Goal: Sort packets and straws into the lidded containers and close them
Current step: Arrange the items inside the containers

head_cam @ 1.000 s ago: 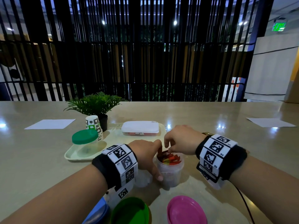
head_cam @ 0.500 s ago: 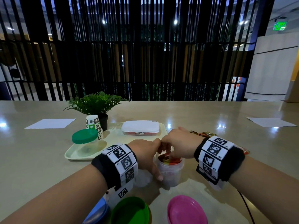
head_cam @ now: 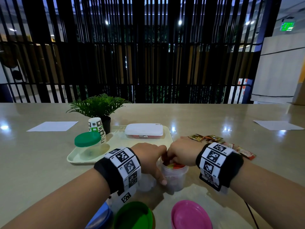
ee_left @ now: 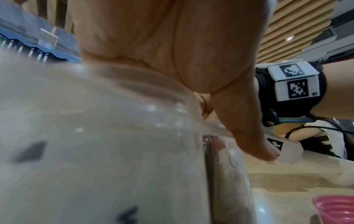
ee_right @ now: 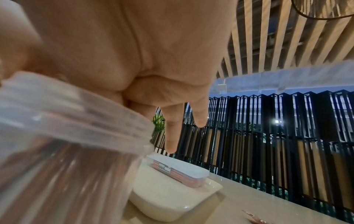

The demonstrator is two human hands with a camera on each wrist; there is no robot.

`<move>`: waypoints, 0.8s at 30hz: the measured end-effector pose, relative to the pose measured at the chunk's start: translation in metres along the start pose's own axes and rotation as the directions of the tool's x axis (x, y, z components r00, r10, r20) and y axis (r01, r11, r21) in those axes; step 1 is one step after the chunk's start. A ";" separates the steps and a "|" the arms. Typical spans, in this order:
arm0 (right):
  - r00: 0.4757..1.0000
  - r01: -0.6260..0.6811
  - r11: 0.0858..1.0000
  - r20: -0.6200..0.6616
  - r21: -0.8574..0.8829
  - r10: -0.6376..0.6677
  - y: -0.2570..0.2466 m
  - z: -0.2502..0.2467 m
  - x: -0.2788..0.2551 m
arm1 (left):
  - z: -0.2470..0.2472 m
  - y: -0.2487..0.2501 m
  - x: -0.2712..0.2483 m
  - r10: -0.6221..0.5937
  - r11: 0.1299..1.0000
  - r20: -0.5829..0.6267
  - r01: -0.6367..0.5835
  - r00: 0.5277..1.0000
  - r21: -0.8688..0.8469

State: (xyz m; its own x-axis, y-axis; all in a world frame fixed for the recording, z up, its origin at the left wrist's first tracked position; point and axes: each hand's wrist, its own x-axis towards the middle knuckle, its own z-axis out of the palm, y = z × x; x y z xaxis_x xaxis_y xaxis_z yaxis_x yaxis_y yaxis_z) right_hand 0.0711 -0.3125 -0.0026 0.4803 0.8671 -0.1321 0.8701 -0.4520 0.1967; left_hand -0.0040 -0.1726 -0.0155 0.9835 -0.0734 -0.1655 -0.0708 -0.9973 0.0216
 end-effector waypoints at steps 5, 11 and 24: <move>0.994 -0.051 0.992 -0.100 -0.114 0.040 0.001 -0.009 -0.001 | 0.001 -0.002 0.000 -0.029 0.999 -0.020 0.028 0.999 -0.025; 0.998 -0.065 0.992 0.017 -0.104 0.067 -0.009 0.003 0.006 | 0.000 0.000 -0.001 -0.043 0.999 -0.001 0.043 0.999 -0.026; 0.993 -0.077 0.995 -0.084 0.068 0.083 -0.007 0.002 0.002 | -0.001 0.000 -0.003 -0.039 0.999 -0.007 0.038 0.999 -0.036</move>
State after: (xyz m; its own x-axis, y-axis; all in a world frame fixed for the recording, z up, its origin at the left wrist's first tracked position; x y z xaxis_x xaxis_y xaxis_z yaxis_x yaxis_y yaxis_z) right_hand 0.0665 -0.3079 -0.0058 0.5396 0.8413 -0.0330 0.8359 -0.5307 0.1402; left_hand -0.0065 -0.1729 -0.0146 0.9866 -0.0346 -0.1593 -0.0269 -0.9984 0.0502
